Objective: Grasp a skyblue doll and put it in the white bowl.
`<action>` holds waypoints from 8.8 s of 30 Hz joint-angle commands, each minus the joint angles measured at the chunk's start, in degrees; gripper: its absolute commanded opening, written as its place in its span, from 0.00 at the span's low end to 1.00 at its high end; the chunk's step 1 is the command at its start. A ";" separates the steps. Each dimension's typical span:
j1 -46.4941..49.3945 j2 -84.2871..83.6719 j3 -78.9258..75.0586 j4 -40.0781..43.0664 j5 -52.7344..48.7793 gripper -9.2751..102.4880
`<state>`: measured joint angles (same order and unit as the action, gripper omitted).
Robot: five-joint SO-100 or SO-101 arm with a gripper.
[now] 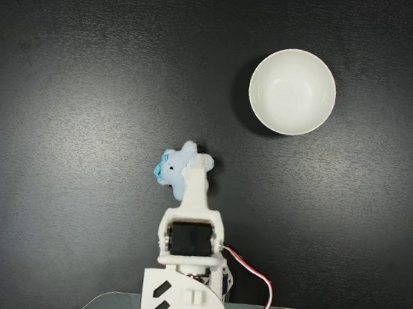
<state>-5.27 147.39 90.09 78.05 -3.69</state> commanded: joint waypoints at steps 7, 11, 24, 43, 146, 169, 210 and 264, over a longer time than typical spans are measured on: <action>-18.63 -14.33 -3.08 24.08 -26.72 0.12; -18.63 -16.79 -2.99 23.64 -35.16 0.12; -18.72 -27.77 -2.90 23.64 -41.57 0.12; -6.24 -50.01 -2.90 23.55 -41.57 0.12; -3.16 -60.03 10.90 12.48 -50.27 0.59; -3.25 -60.03 19.07 4.22 -50.10 0.59; 0.09 -18.02 11.95 -2.81 -39.46 0.07; 32.96 -62.40 -3.87 -37.27 -12.13 0.08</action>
<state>27.42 83.50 91.14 41.66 -16.26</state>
